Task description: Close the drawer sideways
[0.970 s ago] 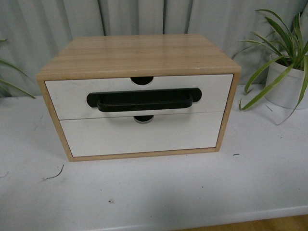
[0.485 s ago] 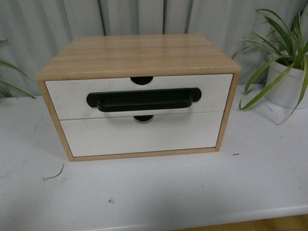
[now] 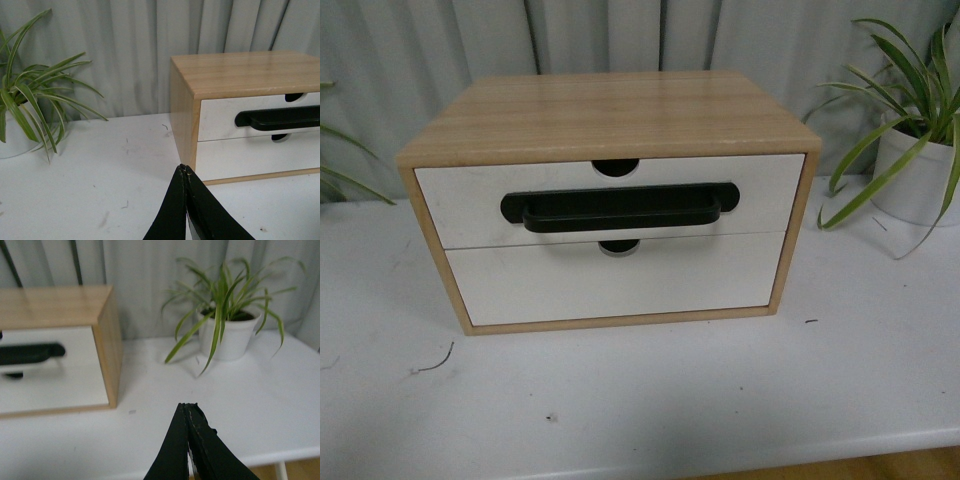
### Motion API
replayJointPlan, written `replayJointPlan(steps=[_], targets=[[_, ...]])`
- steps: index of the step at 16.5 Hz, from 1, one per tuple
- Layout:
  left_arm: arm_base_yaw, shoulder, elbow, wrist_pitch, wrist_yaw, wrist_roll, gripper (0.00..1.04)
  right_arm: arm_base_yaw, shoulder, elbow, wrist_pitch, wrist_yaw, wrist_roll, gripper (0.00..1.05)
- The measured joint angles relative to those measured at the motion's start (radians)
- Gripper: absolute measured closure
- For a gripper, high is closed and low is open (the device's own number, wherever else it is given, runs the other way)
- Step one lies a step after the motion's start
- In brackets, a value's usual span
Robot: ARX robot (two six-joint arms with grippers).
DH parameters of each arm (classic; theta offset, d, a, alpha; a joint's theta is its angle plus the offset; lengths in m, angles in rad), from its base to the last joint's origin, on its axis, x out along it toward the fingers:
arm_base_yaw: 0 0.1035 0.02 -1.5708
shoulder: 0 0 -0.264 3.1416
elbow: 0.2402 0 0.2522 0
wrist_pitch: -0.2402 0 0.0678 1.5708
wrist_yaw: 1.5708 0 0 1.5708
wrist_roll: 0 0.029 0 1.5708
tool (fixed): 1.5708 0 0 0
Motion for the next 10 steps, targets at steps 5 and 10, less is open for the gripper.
replayJointPlan(steps=[5,10], targets=[[0.0,0.0,0.0,0.0,0.0,0.0,1.03,0.0,-0.148,0.0,-0.148,-0.001,0.0,1.03],[0.0,0.0,0.0,0.0,0.0,0.0,0.65,0.0,-0.148,0.0,-0.148,-0.001,0.0,0.56]])
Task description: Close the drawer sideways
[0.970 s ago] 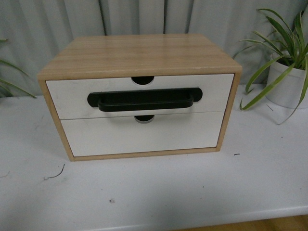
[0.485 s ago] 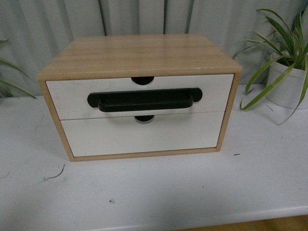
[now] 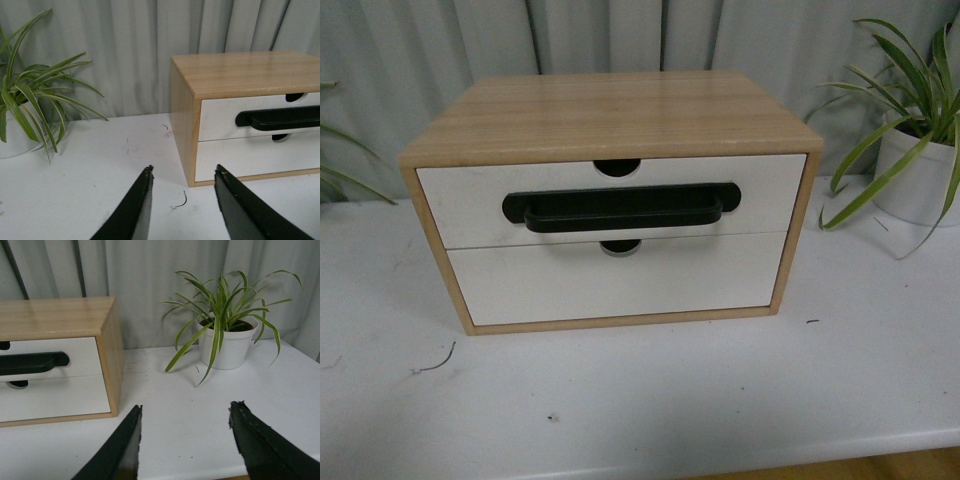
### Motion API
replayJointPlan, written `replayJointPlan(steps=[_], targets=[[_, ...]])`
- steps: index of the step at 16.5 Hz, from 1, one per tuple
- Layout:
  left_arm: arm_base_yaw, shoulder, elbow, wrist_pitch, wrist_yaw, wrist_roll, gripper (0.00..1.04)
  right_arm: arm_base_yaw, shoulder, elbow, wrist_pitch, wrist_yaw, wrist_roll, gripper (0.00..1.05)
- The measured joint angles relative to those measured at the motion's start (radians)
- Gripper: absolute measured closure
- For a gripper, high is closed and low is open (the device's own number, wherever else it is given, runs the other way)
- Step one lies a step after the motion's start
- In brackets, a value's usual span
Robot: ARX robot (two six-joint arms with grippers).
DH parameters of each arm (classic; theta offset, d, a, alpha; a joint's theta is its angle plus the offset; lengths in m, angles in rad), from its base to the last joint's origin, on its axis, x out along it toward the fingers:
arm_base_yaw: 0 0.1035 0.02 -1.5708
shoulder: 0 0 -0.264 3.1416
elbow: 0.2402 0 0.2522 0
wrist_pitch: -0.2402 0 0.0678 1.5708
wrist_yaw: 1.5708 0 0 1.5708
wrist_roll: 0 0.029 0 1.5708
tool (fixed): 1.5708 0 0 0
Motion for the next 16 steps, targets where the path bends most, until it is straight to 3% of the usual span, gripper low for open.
replayJointPlan(steps=[3,5,9,12,16], targets=[[0.0,0.0,0.0,0.0,0.0,0.0,0.32,0.0,0.0,0.0,0.0,0.0,0.0,0.23],[0.0,0.0,0.0,0.0,0.0,0.0,0.23,0.0,0.0,0.0,0.0,0.0,0.0,0.14],[0.0,0.0,0.0,0.0,0.0,0.0,0.12,0.0,0.0,0.0,0.0,0.0,0.0,0.05],[0.0,0.0,0.0,0.0,0.0,0.001,0.05,0.0,0.0,0.0,0.0,0.0,0.0,0.06],[0.0,0.0,0.0,0.0,0.0,0.0,0.08,0.0,0.0,0.0,0.0,0.0,0.0,0.07]])
